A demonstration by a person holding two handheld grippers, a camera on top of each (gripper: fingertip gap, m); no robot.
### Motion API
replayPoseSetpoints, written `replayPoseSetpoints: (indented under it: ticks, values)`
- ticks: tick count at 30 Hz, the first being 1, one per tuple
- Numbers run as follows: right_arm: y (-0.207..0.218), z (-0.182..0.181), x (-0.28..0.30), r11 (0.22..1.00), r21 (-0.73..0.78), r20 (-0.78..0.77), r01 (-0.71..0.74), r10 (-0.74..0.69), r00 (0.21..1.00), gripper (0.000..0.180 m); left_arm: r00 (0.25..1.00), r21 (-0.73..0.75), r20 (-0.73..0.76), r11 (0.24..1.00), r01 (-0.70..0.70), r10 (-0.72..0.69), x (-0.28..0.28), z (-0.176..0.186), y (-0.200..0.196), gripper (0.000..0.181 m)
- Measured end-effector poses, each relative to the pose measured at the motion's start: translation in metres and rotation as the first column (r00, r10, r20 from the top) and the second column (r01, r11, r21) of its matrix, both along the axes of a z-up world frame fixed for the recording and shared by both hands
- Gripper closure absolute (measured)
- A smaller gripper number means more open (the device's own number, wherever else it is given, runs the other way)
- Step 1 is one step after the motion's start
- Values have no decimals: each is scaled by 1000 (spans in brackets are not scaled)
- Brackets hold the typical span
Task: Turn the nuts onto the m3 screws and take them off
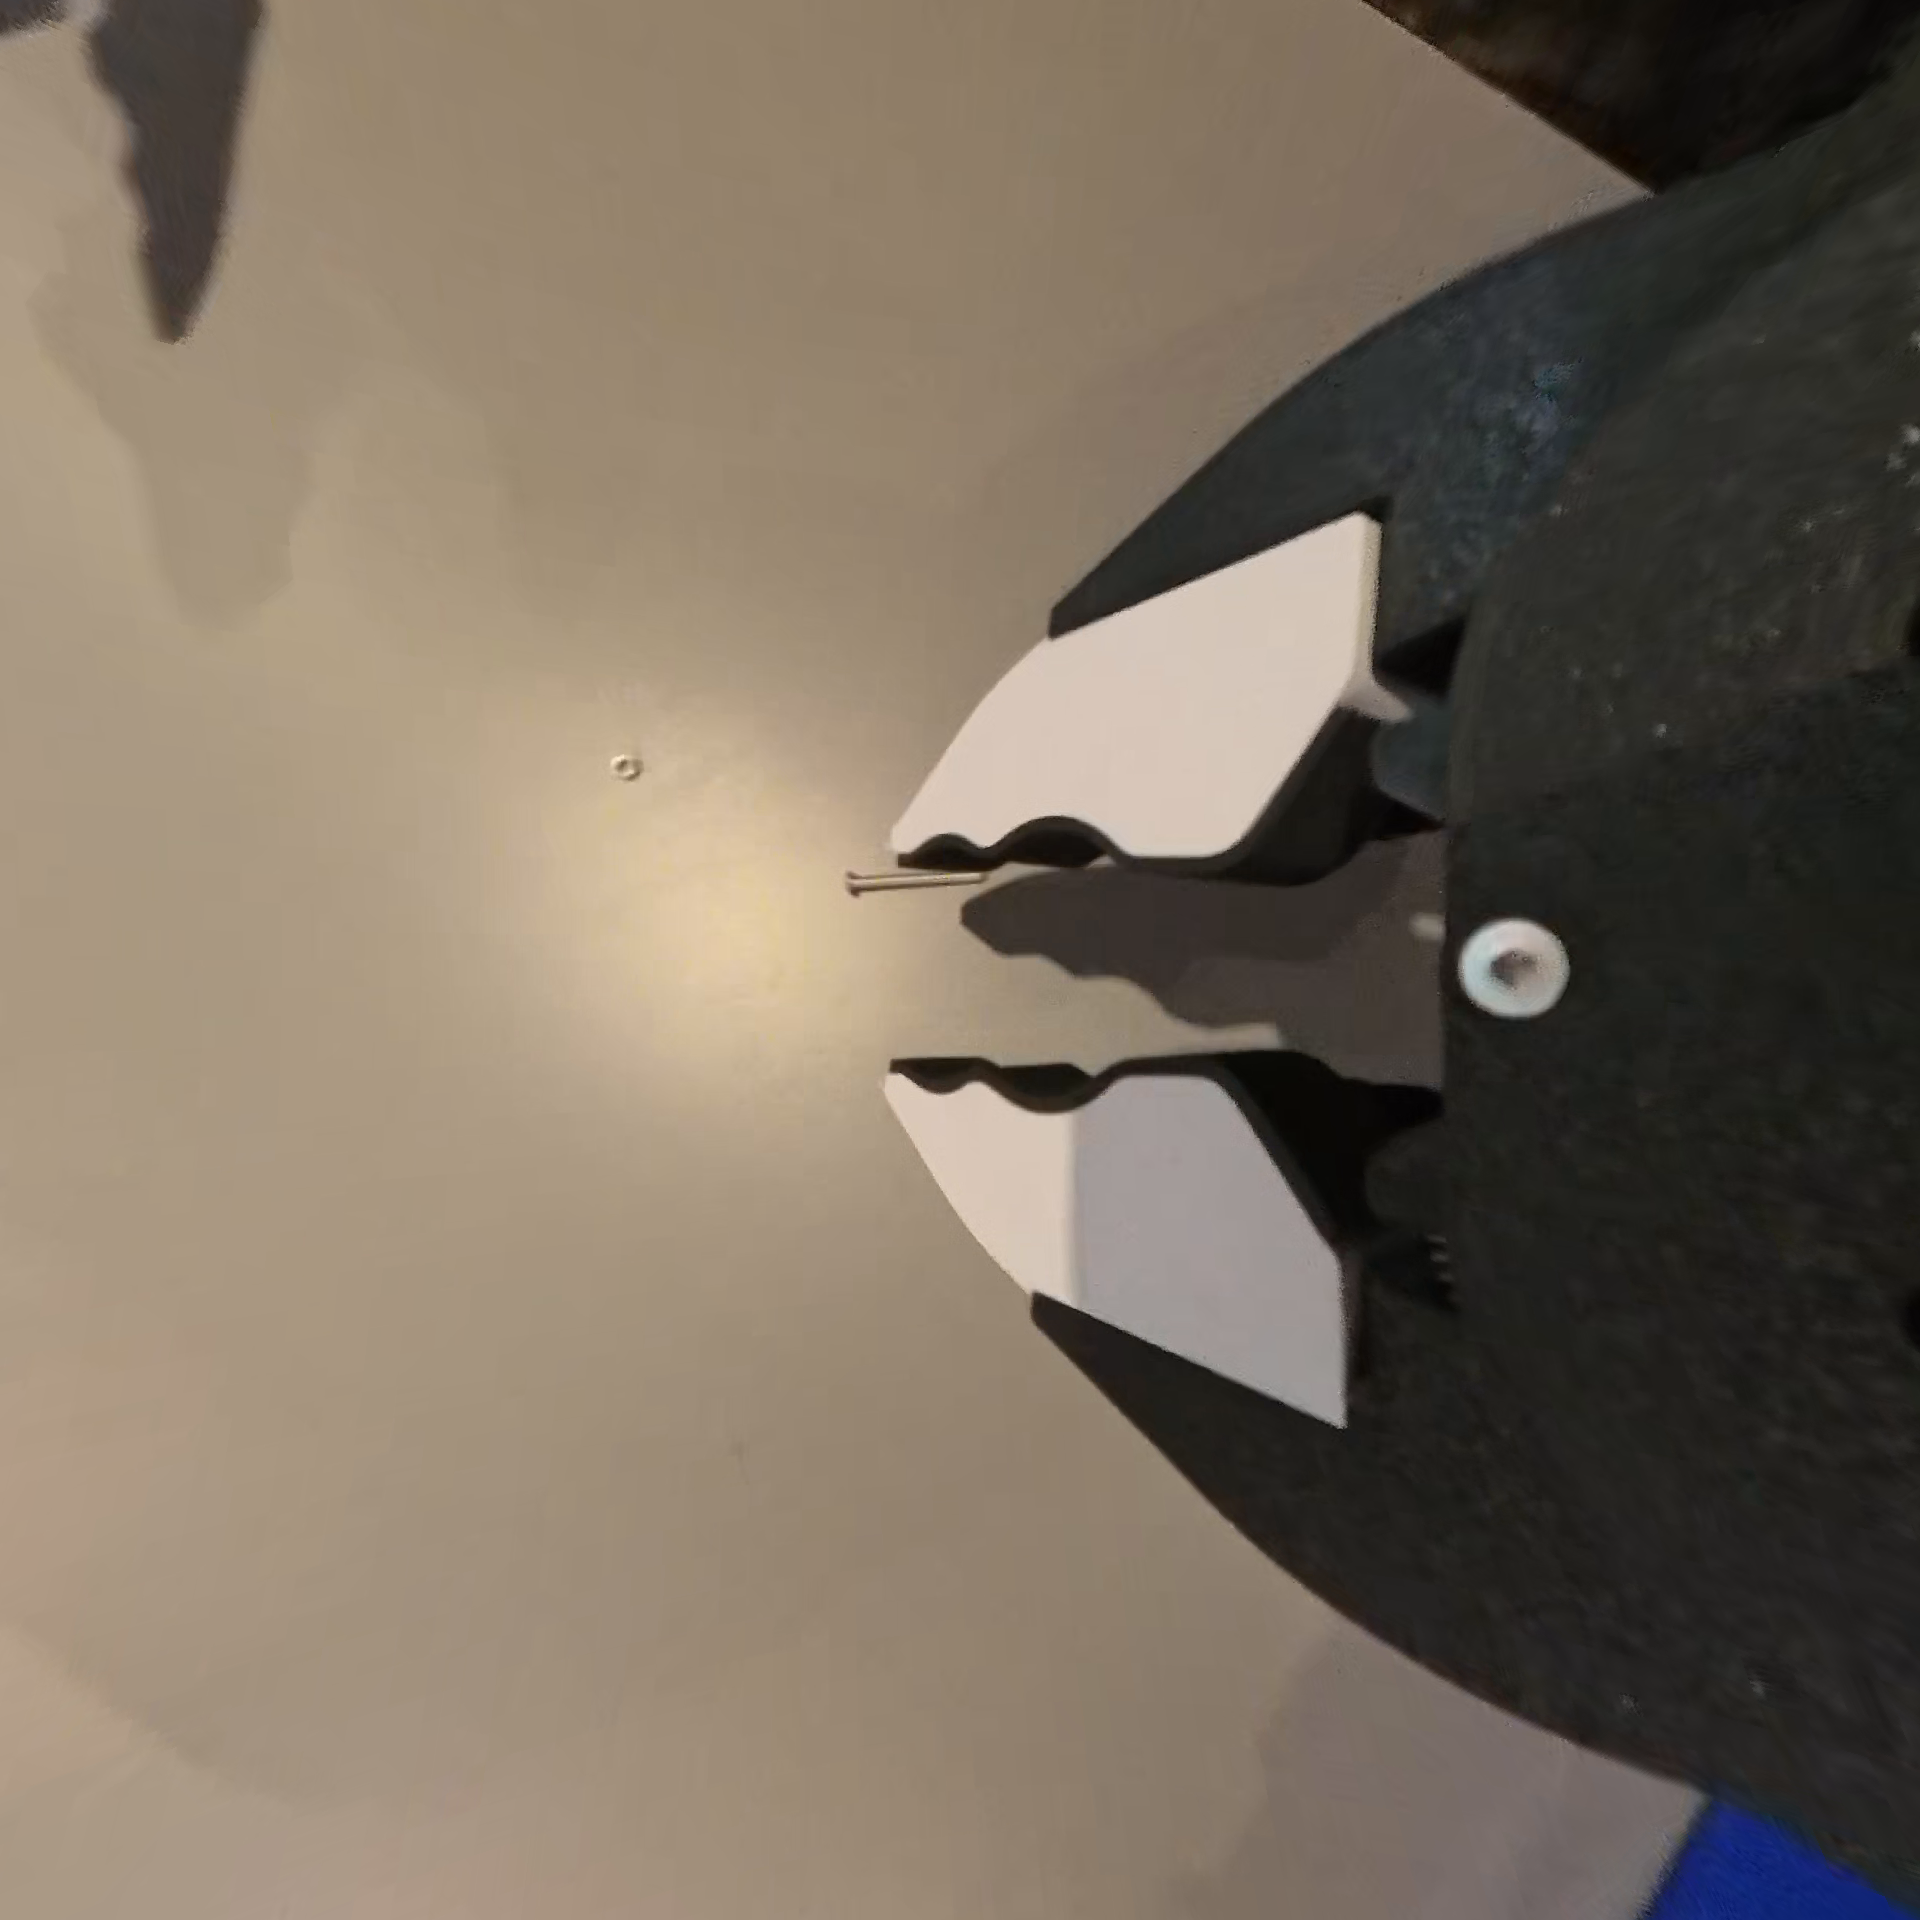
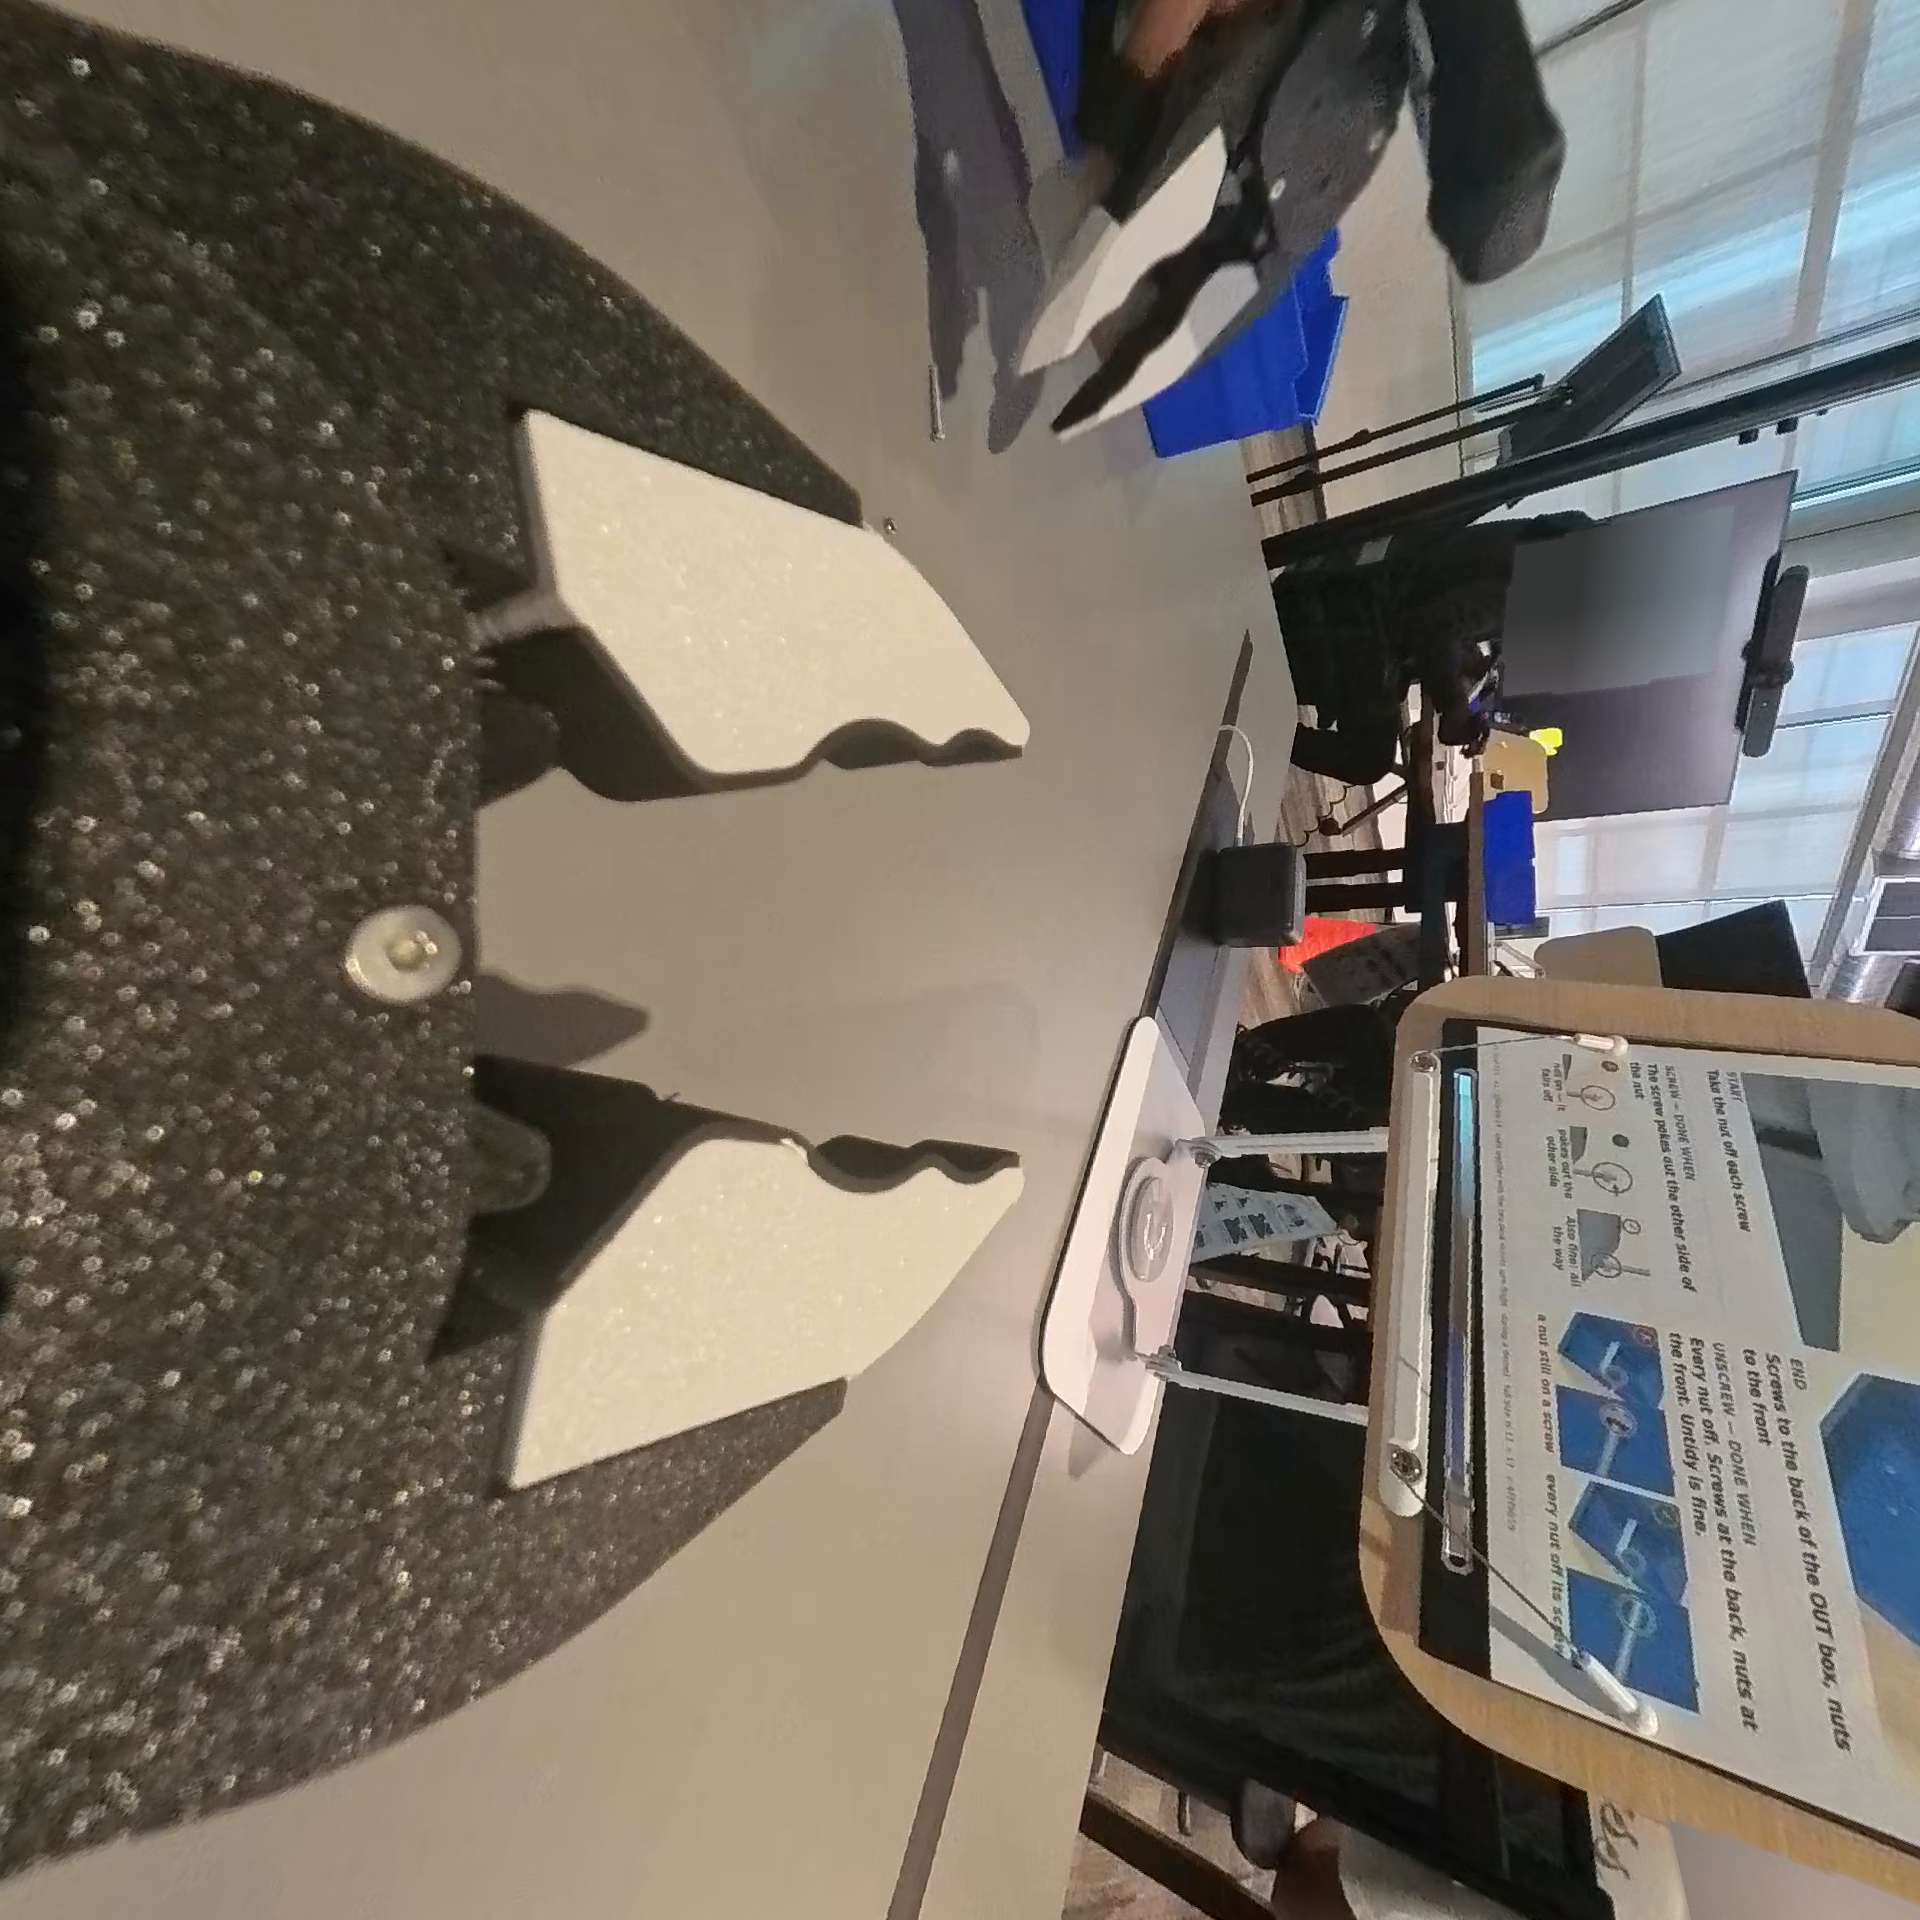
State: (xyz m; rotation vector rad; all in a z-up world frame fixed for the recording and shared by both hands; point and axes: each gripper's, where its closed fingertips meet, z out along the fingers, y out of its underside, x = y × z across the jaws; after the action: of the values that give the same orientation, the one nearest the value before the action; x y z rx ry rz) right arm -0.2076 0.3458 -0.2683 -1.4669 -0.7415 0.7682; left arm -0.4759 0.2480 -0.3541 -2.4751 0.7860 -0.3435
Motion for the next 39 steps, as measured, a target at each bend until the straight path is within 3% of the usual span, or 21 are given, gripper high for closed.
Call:
replayPoseSetpoints:
  ticks: [1,11,16,18,23,27,31,35,39]
  values:
    - [0,0,0,1000,1,0,1,-1,1000,110,999,-6,-32,999,38,-38,-1,-1,-4,146]
    - [1,0,1,1000,-1,0,6,-6,1000,110,974,-110,-116,977,181,-194,18,-34,-25,148]
    - [2,0,1,1000,0,-1,9,-9,1000,110,969,-102,-133,976,194,-206,19,-36,-25,163]
    - [2,0,1,1000,1,0,10,-10,1000,110,963,-95,-148,972,214,-227,20,-37,-27,178]
    - [2,0,0,1000,2,1,7,-7,1000,110,960,-85,-156,972,220,-231,28,-37,-28,179]
    - [2,0,0,1000,2,1,8,-8,1000,111,984,-68,-122,990,122,-130,26,-35,-19,179]
    - [2,0,0,1000,-2,-2,7,-7,1000,111,995,-44,30,995,-94,96,19,-22,-2,180]
    - [2,0,-2,1000,-4,2,2,-2,1000,111,926,-79,186,944,-319,329,7,-19,9,179]
    - [2,0,-3,1000,-6,-2,-2,2,1000,111,825,-112,207,851,-514,526,-10,-27,7,179]
